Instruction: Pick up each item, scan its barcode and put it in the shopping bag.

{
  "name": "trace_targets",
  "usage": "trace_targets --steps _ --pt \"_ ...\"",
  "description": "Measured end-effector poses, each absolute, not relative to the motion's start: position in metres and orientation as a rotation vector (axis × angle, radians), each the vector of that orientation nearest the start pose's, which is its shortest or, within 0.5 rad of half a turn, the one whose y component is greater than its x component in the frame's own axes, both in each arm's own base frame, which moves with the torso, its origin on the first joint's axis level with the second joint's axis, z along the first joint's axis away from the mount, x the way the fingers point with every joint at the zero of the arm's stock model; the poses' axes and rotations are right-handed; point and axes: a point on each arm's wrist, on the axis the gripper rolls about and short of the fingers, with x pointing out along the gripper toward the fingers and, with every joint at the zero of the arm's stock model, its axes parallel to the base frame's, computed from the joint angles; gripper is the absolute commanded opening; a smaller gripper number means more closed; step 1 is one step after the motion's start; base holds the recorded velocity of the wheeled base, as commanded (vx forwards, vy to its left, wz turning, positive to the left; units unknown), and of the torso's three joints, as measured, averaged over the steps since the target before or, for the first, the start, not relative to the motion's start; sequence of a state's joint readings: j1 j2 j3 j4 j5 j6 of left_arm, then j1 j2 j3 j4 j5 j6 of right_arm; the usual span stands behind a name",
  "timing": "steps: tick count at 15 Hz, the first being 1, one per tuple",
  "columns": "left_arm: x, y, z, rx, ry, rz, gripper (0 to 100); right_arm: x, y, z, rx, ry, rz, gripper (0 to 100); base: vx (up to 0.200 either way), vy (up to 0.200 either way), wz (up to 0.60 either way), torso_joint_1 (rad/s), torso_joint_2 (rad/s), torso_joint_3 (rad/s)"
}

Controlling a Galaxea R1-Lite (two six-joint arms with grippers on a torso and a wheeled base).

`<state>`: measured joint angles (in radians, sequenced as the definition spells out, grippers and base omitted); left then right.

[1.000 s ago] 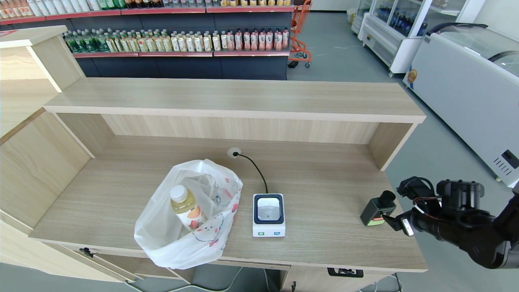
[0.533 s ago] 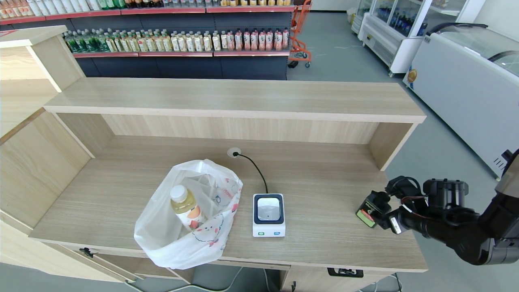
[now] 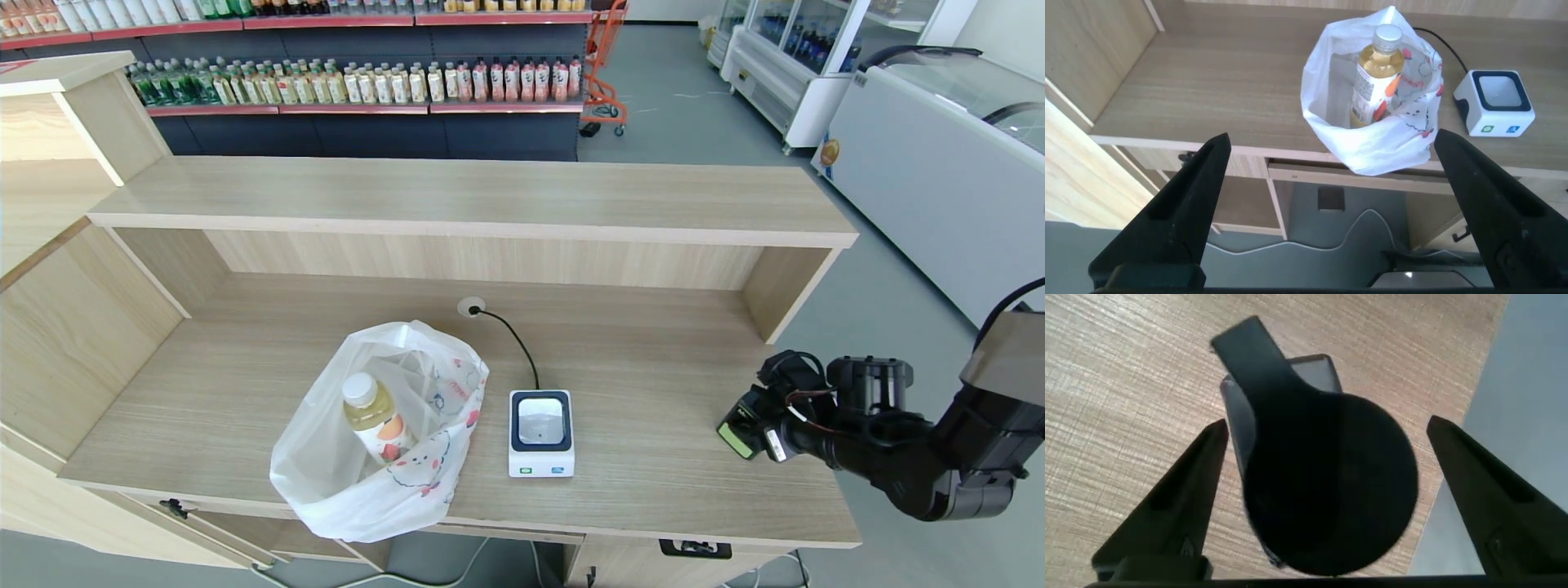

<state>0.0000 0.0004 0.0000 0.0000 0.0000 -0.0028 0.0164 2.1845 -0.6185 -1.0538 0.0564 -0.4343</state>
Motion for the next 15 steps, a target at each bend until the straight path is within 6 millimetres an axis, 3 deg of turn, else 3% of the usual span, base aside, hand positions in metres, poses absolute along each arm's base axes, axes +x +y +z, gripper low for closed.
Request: trace_targets --steps 7,10,13,15 --pt "-0.023 0.000 0.075 -0.003 0.000 0.000 100 0.342 0.023 0.016 -0.434 0.480 0.223 0 0.000 0.000 0.00 0.000 0.00 0.000" --pt "-0.023 0.000 0.075 -0.003 0.000 0.000 100 0.342 0.024 0.031 -0.449 0.395 0.202 0 0.000 0.000 0.00 0.000 0.00 0.000" --pt "-0.023 0.000 0.075 -0.003 0.000 0.000 100 0.320 0.020 0.058 -0.465 0.345 0.186 0 0.000 0.000 0.00 0.000 0.00 0.000" --pt "-0.023 0.000 0.076 -0.003 0.000 0.000 100 0.285 0.014 0.074 -0.530 0.348 0.186 0 0.000 0.000 0.00 0.000 0.00 0.000"
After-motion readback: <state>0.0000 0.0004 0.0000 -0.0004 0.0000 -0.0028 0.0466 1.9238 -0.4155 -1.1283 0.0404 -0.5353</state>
